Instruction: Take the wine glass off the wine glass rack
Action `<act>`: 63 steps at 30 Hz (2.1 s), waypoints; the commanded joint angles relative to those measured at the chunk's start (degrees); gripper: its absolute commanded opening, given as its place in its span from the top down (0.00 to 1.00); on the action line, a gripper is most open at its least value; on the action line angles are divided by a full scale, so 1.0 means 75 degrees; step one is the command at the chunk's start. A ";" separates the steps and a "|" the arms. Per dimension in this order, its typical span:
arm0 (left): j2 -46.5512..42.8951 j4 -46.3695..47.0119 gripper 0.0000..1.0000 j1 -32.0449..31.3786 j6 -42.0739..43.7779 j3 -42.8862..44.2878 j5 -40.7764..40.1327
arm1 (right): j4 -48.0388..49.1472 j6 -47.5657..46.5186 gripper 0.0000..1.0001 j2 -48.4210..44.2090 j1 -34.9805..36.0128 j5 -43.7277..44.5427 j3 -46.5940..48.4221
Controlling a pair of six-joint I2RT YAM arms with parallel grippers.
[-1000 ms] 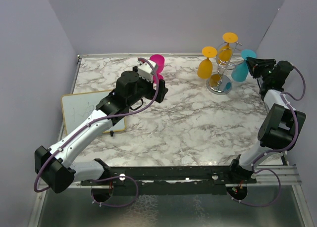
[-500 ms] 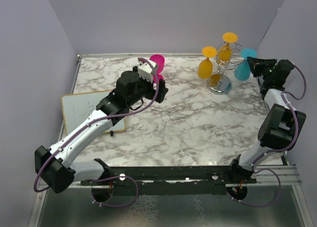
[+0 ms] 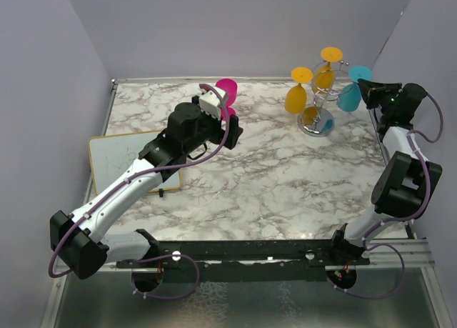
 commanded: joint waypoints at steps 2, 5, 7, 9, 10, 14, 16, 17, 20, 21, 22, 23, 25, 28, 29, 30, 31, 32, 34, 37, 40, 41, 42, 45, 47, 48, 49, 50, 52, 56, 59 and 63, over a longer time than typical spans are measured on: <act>-0.0060 0.0039 0.01 -0.0046 0.0030 0.0122 0.0181 | -0.0152 0.0058 0.99 -0.0277 -0.0148 0.0217 0.0407; -0.0055 0.0025 0.01 -0.0056 0.0032 0.0120 0.0181 | -0.0245 0.0056 0.99 -0.0246 -0.0213 0.0256 0.0481; -0.0049 0.0021 0.01 -0.0060 0.0036 0.0125 0.0179 | -0.0252 0.0060 0.99 -0.0214 -0.0246 0.0282 0.0549; -0.0049 0.0024 0.01 -0.0061 0.0048 0.0127 0.0170 | -0.0289 0.0047 0.99 -0.0154 -0.0277 0.0294 0.0628; -0.0049 0.0018 0.01 -0.0061 0.0048 0.0128 0.0169 | -0.0293 0.0049 0.99 -0.0126 -0.0288 0.0305 0.0661; -0.0061 0.0009 0.01 -0.0068 0.0056 0.0119 0.0158 | -0.0343 0.0020 0.99 -0.0030 -0.0342 0.0371 0.0766; -0.0061 0.0008 0.01 -0.0070 0.0056 0.0122 0.0155 | -0.0344 0.0016 0.99 -0.0027 -0.0391 0.0369 0.0761; -0.0061 0.0009 0.01 -0.0070 0.0053 0.0127 0.0147 | -0.0360 0.0014 0.99 -0.0031 -0.0404 0.0395 0.0745; -0.0061 0.0005 0.01 -0.0070 0.0060 0.0126 0.0146 | -0.0383 0.0013 0.99 -0.0045 -0.0462 0.0460 0.0734; -0.0067 0.0012 0.01 -0.0070 0.0060 0.0126 0.0147 | -0.0413 0.0016 0.99 -0.0046 -0.0485 0.0441 0.0737; -0.0062 0.0012 0.01 -0.0070 0.0051 0.0126 0.0146 | -0.0439 0.0029 0.99 -0.0068 -0.0505 0.0401 0.0737; -0.0061 0.0015 0.01 -0.0070 0.0056 0.0129 0.0146 | -0.0458 0.0032 0.99 -0.0099 -0.0518 0.0388 0.0714; -0.0062 -0.0004 0.01 -0.0070 0.0053 0.0128 0.0156 | -0.0377 0.0066 0.99 -0.0209 -0.0525 0.0364 0.0572; -0.0064 -0.0002 0.01 -0.0081 0.0054 0.0128 0.0164 | -0.0352 0.0062 0.99 -0.0303 -0.0525 0.0239 0.0475; -0.0064 0.0003 0.01 -0.0082 0.0059 0.0129 0.0158 | -0.0359 0.0061 0.98 -0.0336 -0.0535 0.0225 0.0445; -0.0072 0.0001 0.01 -0.0082 0.0060 0.0125 0.0158 | -0.0366 0.0057 0.98 -0.0380 -0.0537 0.0240 0.0424; -0.0072 0.0004 0.01 -0.0082 0.0058 0.0126 0.0158 | -0.0373 0.0025 0.99 -0.0428 -0.0547 0.0293 0.0402; -0.0083 0.0004 0.01 -0.0082 0.0060 0.0126 0.0159 | -0.0442 -0.0062 0.98 -0.0495 -0.0551 0.0376 0.0411; -0.0096 0.0007 0.01 -0.0082 0.0060 0.0125 0.0153 | -0.0675 -0.0254 0.98 -0.0578 -0.0590 0.0541 0.0470; -0.0121 0.0004 0.01 -0.0084 0.0057 0.0128 0.0129 | -0.0877 -0.0565 0.99 -0.0741 -0.0658 0.0666 0.0492; -0.0137 -0.0004 0.01 -0.0082 0.0028 0.0136 0.0122 | -0.1334 -0.1223 0.99 -0.0947 -0.0674 0.0990 0.0637; -0.0132 0.0000 0.01 -0.0082 0.0025 0.0132 0.0137 | -0.1449 -0.1463 0.98 -0.1029 -0.0667 0.1084 0.0663; -0.0142 -0.0005 0.01 -0.0082 0.0025 0.0130 0.0135 | -0.1504 -0.1679 0.98 -0.1114 -0.0660 0.1157 0.0658; -0.0143 0.0018 0.01 -0.0082 0.0007 0.0122 0.0144 | -0.1556 -0.2415 0.99 -0.1379 -0.0666 0.1143 0.0700; -0.0146 0.0046 0.01 -0.0089 -0.0016 0.0112 0.0174 | -0.1676 -0.3018 0.99 -0.1573 -0.0666 0.1022 0.0791; -0.0152 0.0053 0.01 -0.0082 -0.0032 0.0098 0.0190 | -0.1635 -0.3283 0.98 -0.1658 -0.0666 0.0851 0.0805; -0.0154 0.0067 0.01 -0.0082 -0.0044 0.0096 0.0212 | -0.1539 -0.3553 0.99 -0.1776 -0.0660 0.0699 0.0807; -0.0155 0.0076 0.01 -0.0082 -0.0054 0.0084 0.0216 | -0.1433 -0.3789 0.99 -0.1899 -0.0640 0.0542 0.0806; -0.0155 0.0103 0.01 -0.0082 -0.0080 0.0080 0.0231 | -0.1169 -0.4183 0.99 -0.2155 -0.0569 0.0219 0.0809; -0.0155 0.0177 0.01 -0.0042 -0.0184 0.0041 0.0310 | -0.1148 -0.5159 0.99 -0.2697 0.0021 -0.0013 0.1193; -0.0155 0.0283 0.01 0.0025 -0.0306 -0.0032 0.0363 | -0.1107 -0.6308 0.99 -0.3098 0.1000 0.0007 0.1553; -0.0188 0.0460 0.01 0.0101 -0.0514 -0.0224 0.0232 | -0.0736 -0.6828 0.98 -0.3545 0.2016 -0.0350 0.1644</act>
